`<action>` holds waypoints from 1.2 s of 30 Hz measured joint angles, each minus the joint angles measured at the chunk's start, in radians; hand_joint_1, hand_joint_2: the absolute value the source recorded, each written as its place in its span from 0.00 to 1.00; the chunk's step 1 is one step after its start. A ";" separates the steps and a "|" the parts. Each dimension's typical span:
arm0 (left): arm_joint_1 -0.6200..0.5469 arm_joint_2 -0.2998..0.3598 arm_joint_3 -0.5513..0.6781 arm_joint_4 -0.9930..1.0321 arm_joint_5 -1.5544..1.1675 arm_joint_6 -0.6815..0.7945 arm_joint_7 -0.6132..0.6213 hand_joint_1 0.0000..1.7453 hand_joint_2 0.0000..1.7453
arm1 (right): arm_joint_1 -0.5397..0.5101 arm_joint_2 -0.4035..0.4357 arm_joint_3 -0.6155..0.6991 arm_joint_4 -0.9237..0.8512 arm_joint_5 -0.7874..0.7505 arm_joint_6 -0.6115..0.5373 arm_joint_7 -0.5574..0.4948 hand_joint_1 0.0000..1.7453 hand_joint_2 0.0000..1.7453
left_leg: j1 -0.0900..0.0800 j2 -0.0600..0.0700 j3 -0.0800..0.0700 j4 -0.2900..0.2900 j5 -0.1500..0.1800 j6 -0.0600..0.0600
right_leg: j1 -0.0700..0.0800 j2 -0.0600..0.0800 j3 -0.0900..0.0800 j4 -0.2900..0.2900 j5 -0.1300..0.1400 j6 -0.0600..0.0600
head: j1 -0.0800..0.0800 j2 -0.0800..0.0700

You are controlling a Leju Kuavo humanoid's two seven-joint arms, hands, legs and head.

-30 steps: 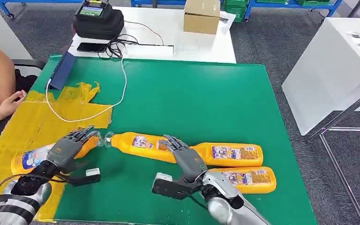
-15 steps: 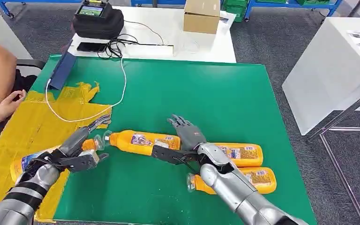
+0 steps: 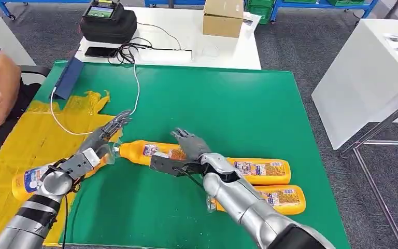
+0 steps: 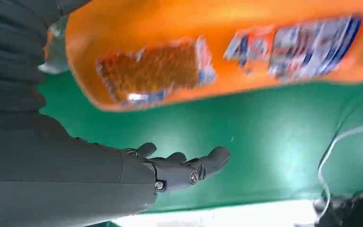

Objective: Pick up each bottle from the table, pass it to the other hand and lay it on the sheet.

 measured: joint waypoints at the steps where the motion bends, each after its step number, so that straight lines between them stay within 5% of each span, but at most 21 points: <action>1: 0.000 -0.004 0.003 0.000 -0.009 0.000 0.000 0.00 0.00 | 0.000 0.008 0.000 0.010 0.000 0.013 -0.001 0.00 1.00 | 0.000 0.000 0.000 0.000 0.000 0.000 | 0.000 0.000 0.000 0.000 0.000 0.000 | 0.000 0.000; 4: -0.001 -0.021 0.016 0.000 -0.018 -0.003 0.000 0.00 0.00 | -0.001 0.029 0.005 0.046 0.001 0.053 -0.002 0.00 1.00 | 0.000 0.000 0.000 0.000 0.000 0.000 | 0.000 0.000 0.000 0.000 0.000 0.000 | 0.000 0.000; 5: -0.002 -0.027 0.021 0.000 -0.023 -0.004 0.000 0.00 0.00 | -0.006 0.034 0.008 0.060 0.007 0.072 0.001 0.09 1.00 | 0.000 0.000 0.000 0.000 0.000 0.000 | 0.000 0.000 0.000 0.000 0.000 0.000 | 0.000 0.000; 6: -0.005 -0.034 0.025 0.002 -0.026 -0.010 0.000 0.00 0.00 | -0.013 0.038 0.017 0.080 0.015 0.102 0.009 0.99 1.00 | 0.000 0.000 0.000 0.000 0.000 0.000 | 0.000 0.000 -0.001 0.000 0.000 0.000 | 0.000 0.000; 12: -0.046 -0.089 0.045 0.032 -0.029 -0.018 0.000 0.00 0.00 | -0.070 0.055 0.102 0.195 0.100 0.241 0.113 1.00 1.00 | 0.000 0.000 0.007 0.000 -0.001 0.000 | 0.000 0.000 0.000 -0.001 0.000 0.000 | 0.000 0.000; 19: -0.046 -0.130 0.101 0.035 0.009 -0.065 0.019 0.00 0.00 | -0.064 0.058 0.128 0.225 0.111 0.187 0.184 1.00 1.00 | 0.000 0.002 0.014 0.000 -0.002 -0.001 | 0.000 0.002 0.001 -0.001 -0.001 -0.001 | 0.000 0.000; 22: -0.015 -0.161 0.160 -0.001 0.100 -0.090 0.099 0.00 0.00 | -0.047 0.057 0.101 0.213 0.058 0.073 0.194 1.00 1.00 | 0.000 0.002 0.014 0.000 -0.001 -0.001 | 0.000 0.003 0.002 -0.001 0.000 -0.001 | 0.000 0.000; 26: 0.068 -0.204 0.279 -0.117 0.324 -0.093 0.266 0.00 0.00 | 0.072 0.047 -0.060 0.095 -0.217 -0.176 0.032 1.00 1.00 | -0.001 0.001 0.010 0.000 0.000 0.000 | -0.001 0.002 0.009 -0.001 0.001 0.000 | 0.000 0.000; 27: 0.094 -0.213 0.311 -0.154 0.374 -0.093 0.295 0.00 1.00 | 0.113 0.045 -0.115 0.040 -0.291 -0.191 -0.010 1.00 1.00 | -0.001 0.001 0.009 0.000 0.000 0.000 | -0.001 0.003 0.009 -0.001 0.001 0.001 | 0.001 0.000; 31: 0.177 -0.243 0.396 -0.279 0.426 -0.055 0.333 0.00 1.00 | 0.273 0.052 -0.273 -0.202 -0.519 -0.213 -0.124 1.00 1.00 | -0.001 -0.003 0.002 0.000 0.000 0.000 | 0.000 -0.002 0.003 -0.001 0.001 0.001 | 0.000 0.000; 36: 0.238 -0.264 0.426 -0.378 0.448 -0.037 0.375 0.00 1.00 | 0.402 0.069 -0.356 -0.477 -0.613 -0.253 -0.208 1.00 1.00 | 0.000 -0.003 -0.001 0.000 0.000 0.000 | 0.000 -0.002 -0.001 0.000 0.000 0.001 | 0.000 0.000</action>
